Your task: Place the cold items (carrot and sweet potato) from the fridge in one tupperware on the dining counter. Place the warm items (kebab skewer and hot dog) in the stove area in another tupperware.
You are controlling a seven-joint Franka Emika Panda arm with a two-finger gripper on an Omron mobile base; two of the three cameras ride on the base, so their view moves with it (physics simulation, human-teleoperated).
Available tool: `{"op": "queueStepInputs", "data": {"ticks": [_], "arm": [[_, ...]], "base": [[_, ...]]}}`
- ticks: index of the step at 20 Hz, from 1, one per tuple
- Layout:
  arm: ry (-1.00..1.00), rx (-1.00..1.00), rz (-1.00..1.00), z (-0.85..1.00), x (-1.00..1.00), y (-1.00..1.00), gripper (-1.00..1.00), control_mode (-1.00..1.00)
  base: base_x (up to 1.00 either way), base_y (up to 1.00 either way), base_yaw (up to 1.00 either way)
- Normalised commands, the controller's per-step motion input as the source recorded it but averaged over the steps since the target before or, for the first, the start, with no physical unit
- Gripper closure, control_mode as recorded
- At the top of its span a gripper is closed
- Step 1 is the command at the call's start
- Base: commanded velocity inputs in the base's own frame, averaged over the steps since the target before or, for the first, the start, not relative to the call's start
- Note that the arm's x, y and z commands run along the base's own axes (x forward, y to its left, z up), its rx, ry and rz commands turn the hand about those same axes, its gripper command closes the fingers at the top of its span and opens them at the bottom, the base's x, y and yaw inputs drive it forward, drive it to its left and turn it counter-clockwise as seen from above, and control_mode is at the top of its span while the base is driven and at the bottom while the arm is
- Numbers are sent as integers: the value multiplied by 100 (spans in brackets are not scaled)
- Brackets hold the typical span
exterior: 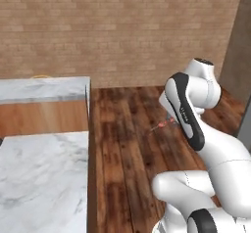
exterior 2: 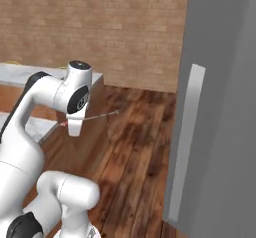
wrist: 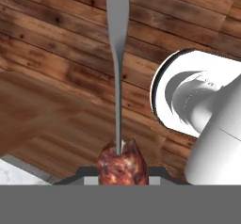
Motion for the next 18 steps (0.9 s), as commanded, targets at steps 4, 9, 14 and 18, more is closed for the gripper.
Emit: {"op": "queueStepInputs", "data": {"ticks": [4, 9, 14, 18], "arm": [[0, 0, 0, 0, 0, 0, 100, 100], [0, 0, 0, 0, 0, 0, 100, 100], [0, 0, 0, 0, 0, 0, 100, 100], [0, 0, 0, 0, 0, 0, 100, 100]], "base": [[78, -59, 9], [100, -39, 5], [99, -37, 3], [100, -50, 9]]}}
